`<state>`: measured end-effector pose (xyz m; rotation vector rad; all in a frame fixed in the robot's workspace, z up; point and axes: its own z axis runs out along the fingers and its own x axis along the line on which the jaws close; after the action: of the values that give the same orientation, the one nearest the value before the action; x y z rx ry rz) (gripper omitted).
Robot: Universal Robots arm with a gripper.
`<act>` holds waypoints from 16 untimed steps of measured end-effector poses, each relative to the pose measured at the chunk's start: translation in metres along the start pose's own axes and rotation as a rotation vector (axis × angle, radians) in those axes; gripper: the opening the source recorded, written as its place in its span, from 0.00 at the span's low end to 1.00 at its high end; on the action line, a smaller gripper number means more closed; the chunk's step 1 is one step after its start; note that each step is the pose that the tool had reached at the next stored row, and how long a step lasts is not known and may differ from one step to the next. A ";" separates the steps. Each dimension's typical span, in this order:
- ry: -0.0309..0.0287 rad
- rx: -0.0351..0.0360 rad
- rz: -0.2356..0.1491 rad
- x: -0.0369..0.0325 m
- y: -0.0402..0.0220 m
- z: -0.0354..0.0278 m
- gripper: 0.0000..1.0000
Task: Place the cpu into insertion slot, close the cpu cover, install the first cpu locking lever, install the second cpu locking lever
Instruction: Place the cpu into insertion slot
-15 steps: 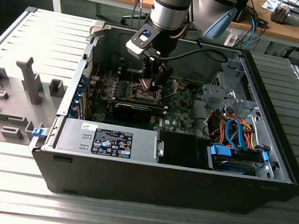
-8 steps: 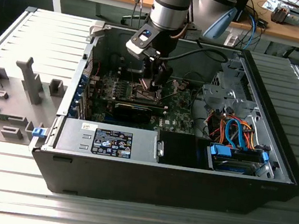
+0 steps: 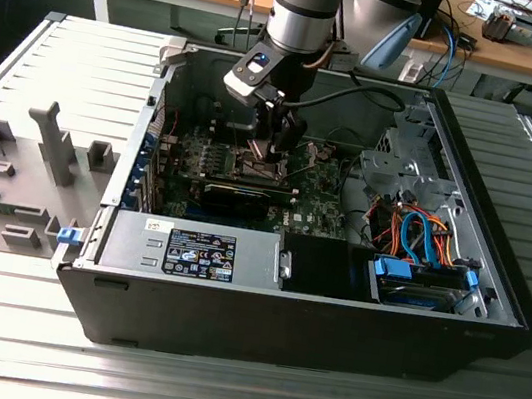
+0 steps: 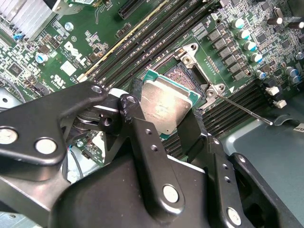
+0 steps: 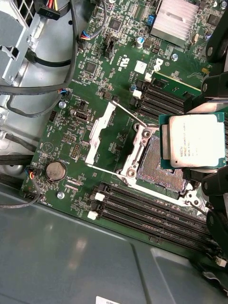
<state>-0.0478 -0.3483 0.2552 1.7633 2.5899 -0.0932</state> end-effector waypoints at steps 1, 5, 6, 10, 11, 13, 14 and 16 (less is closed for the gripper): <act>0.0000 0.0001 0.001 0.0000 0.0000 0.0000 0.55; 0.0001 0.0001 0.003 0.0000 0.0000 0.0000 0.55; 0.0001 0.0001 0.003 0.0000 0.0000 0.0000 0.55; 0.0002 0.0002 0.006 0.0000 0.0000 0.0000 0.55; 0.0003 0.0002 0.006 0.0000 0.0000 0.0000 0.55; 0.0003 0.0003 0.007 0.0000 0.0000 0.0000 0.55; 0.0003 0.0003 0.007 0.0000 0.0000 0.0000 0.55; 0.0004 0.0003 0.008 0.0000 0.0000 0.0000 0.55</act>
<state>-0.0478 -0.3483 0.2552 1.7740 2.5829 -0.0933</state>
